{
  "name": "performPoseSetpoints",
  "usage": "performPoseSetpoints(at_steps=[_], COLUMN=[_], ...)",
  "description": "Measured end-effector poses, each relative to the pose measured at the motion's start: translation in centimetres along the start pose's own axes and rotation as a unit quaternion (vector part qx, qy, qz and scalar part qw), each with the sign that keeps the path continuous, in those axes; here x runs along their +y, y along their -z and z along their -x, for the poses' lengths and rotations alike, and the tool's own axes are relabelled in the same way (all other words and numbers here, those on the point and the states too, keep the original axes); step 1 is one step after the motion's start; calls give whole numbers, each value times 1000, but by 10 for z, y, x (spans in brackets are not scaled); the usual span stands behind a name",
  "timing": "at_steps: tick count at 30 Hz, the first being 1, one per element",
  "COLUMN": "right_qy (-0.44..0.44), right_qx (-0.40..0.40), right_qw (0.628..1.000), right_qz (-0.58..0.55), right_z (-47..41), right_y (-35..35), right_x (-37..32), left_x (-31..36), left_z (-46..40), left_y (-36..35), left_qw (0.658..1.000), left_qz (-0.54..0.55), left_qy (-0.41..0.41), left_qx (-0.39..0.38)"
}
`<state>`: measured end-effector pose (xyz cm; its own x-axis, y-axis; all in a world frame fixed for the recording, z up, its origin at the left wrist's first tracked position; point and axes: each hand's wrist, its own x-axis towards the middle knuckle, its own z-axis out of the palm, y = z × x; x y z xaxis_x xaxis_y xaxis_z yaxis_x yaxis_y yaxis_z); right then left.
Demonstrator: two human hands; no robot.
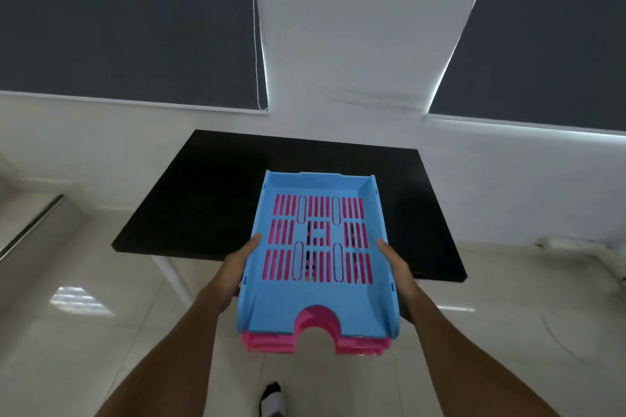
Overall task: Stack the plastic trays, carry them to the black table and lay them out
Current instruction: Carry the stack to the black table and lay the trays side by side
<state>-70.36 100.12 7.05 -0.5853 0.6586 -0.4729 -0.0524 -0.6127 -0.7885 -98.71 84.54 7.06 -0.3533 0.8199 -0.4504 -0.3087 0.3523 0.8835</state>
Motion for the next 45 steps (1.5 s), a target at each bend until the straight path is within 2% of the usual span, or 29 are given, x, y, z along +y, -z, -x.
performPoseSetpoints(at_steps=[4, 11, 21, 23, 25, 31, 39, 45], right_qy=[-9, -32, -57, -47, -62, -38, -29, 32], right_qx=[-9, -1, 44, 43, 46, 25, 116, 197], right_qw=[999, 997, 997, 998, 997, 998, 989, 962], right_qz=[-31, -64, -23, -20, -19, -39, 89, 189], right_z=[-55, -134, -247, -248, -291, -302, -306, -301], right_y=[-4, -15, 0, -2, 1, -6, -19, -25], right_x=[-23, -49, -88, -95, -97, -97, -103, -109], left_x=[27, 61, 77, 83, 81, 89, 104, 117], left_z=[-58, -142, -229, -230, -269, -290, -302, -308], left_y=[12, 24, 26, 24, 36, 49, 58, 63], left_qw=[1000, 996, 994, 995, 993, 994, 998, 995], left_qz=[-22, 63, 67, 65, 75, 91, 45, -89], left_qy=[18, 58, 52, 46, 67, 57, 48, 10], left_qx=[11, -5, 64, 52, 56, 18, 10, 33])
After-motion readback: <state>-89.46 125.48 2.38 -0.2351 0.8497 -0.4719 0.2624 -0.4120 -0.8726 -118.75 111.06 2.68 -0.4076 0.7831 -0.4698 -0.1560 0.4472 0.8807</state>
